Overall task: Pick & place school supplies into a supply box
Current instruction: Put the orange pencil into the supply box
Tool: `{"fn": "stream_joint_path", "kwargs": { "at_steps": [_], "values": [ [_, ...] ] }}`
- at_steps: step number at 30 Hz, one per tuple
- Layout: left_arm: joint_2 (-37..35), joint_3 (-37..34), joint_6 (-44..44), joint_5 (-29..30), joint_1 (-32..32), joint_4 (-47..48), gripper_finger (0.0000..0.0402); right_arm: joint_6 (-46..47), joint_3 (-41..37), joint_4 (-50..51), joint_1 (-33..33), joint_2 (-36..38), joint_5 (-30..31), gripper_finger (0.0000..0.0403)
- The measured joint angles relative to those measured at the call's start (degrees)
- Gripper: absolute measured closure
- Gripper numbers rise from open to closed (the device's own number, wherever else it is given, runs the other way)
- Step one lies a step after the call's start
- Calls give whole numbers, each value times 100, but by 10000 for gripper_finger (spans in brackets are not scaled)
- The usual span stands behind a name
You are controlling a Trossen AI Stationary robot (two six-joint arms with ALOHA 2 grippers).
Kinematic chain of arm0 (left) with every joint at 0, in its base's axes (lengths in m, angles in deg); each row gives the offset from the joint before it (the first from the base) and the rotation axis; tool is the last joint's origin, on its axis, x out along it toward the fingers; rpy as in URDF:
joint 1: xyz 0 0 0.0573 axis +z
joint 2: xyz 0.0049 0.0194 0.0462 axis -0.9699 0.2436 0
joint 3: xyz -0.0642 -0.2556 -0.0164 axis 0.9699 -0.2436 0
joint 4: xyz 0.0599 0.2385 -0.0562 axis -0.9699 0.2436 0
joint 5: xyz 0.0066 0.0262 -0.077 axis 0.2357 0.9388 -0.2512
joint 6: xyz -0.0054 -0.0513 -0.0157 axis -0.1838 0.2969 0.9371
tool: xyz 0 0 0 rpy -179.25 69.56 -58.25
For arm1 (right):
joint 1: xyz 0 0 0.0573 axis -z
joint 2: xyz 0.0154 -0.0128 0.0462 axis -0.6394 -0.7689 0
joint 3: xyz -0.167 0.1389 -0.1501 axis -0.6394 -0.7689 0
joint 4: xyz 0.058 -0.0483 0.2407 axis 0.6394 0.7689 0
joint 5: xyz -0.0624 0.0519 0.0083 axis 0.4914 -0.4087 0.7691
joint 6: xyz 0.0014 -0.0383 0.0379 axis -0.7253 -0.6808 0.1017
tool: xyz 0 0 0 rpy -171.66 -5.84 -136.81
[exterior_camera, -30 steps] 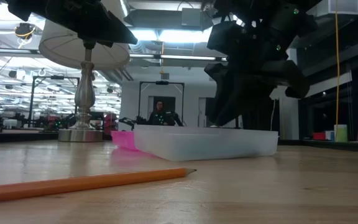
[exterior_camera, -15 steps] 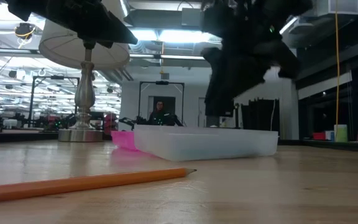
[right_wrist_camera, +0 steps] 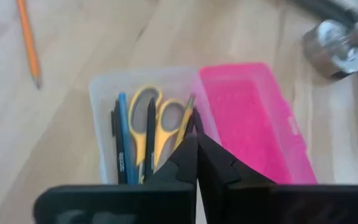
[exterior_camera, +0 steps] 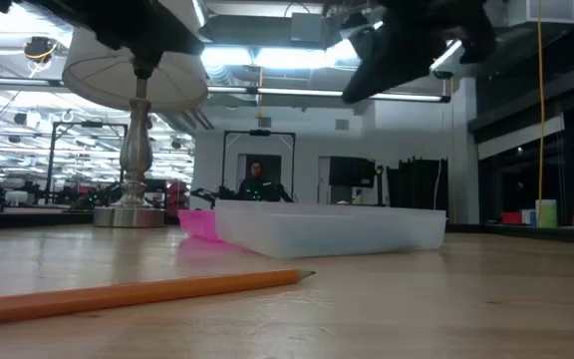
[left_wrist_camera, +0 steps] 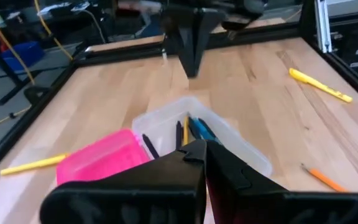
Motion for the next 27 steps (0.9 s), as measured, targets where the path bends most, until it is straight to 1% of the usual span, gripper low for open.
{"fn": "stream_joint_path", "kwargs": {
  "at_steps": [3,6,9,12,14,18,24,27],
  "values": [
    [3,0,410,475,-299,262,401,140,-726,-928,0,494,-2,394],
    [33,0,930,746,-479,536,400,154,-1394,-1854,-14,926,-27,394],
    [77,4,1510,749,-561,651,400,158,-1964,-2651,-37,1227,-41,398],
    [160,72,2053,751,-614,1060,401,168,-2375,-3148,-37,1453,-29,397],
    [247,224,2501,753,-637,1588,399,303,-2586,-3269,-37,1537,-10,392],
    [659,799,3643,656,-636,2791,400,518,-2803,-3330,-37,1575,-2,386],
    [1616,1937,5135,-137,-678,4407,399,612,-3020,-3331,-37,1571,-29,398],
    [2124,2496,5330,-357,-702,4900,399,610,-3097,-3339,-37,1571,-28,396]
  ]
}}
